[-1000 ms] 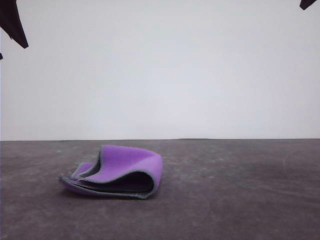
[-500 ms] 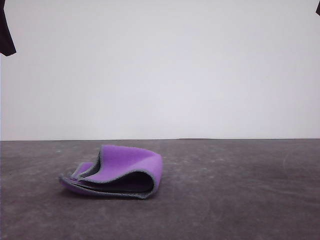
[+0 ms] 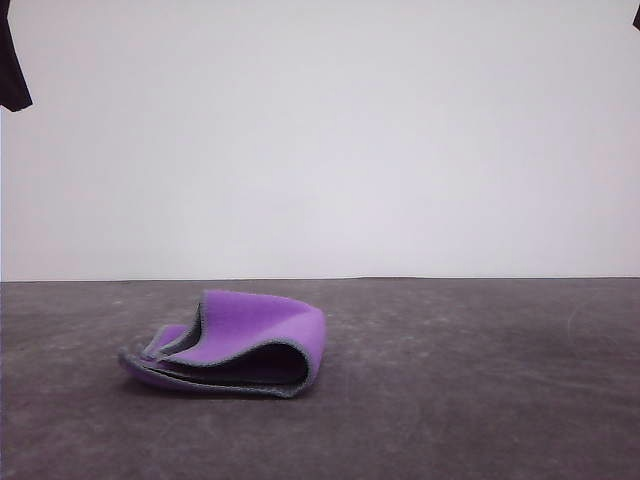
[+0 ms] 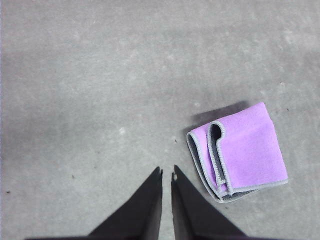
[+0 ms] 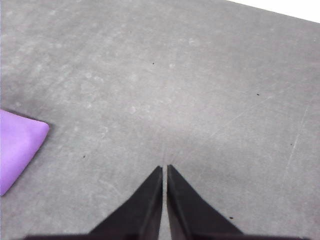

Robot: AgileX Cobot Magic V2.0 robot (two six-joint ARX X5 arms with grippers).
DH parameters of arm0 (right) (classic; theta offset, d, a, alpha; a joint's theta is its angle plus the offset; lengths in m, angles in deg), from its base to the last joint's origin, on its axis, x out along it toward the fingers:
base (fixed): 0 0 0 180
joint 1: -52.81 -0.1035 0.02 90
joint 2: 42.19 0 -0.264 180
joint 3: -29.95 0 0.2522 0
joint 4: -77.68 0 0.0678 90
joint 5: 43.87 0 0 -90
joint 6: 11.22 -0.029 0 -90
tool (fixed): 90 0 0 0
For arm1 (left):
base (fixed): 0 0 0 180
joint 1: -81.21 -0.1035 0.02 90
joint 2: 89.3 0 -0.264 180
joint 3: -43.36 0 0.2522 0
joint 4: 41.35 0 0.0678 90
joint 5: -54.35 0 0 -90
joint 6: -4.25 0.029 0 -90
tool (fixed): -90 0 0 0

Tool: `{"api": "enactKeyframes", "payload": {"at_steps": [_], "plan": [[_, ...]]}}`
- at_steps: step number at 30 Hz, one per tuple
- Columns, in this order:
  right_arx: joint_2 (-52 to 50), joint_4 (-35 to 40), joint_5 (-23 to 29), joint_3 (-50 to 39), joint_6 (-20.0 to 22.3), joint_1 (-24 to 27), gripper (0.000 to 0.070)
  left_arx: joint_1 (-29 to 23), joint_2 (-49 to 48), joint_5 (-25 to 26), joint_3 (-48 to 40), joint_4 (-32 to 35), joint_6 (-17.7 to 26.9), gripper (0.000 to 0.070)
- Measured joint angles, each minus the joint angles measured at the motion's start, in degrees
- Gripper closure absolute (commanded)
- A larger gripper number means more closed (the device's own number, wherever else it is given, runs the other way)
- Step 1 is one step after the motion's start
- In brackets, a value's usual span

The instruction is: Fold clothes

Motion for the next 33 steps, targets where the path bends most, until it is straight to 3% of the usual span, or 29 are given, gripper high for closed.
{"api": "enactKeyframes", "payload": {"at_steps": [4,6,13,18,21,24,33], "plan": [[0.00,0.00,0.00,0.00,0.00,0.00,0.0691,-0.10,-3.80,0.02,-2.08,0.82,1.29,0.0683],[0.00,0.01,0.00,0.00,0.00,0.00,0.0691,-0.10,-7.51,0.02,-5.99,4.85,0.61,0.0683],[0.00,0.02,0.00,0.00,0.00,0.00,0.0691,-0.10,-25.04,-0.08,-31.59,31.28,-3.75,0.0683],[0.00,0.02,0.00,0.00,0.00,0.00,0.0691,-0.10,-40.94,-7.07,-50.09,44.85,-8.04,0.0683],[0.00,0.02,0.00,0.00,-0.02,0.00,0.0691,-0.14,-49.94,-11.64,-58.36,47.36,-10.30,0.0683],[0.00,0.02,0.00,0.00,0.00,0.00,0.0691,-0.21,-57.02,-12.90,-63.63,47.21,-11.25,0.0683],[0.02,0.02,0.00,0.00,0.00,0.00,0.0691,-0.21,-68.84,-14.15,-68.75,46.30,-11.80,0.0683]]}}
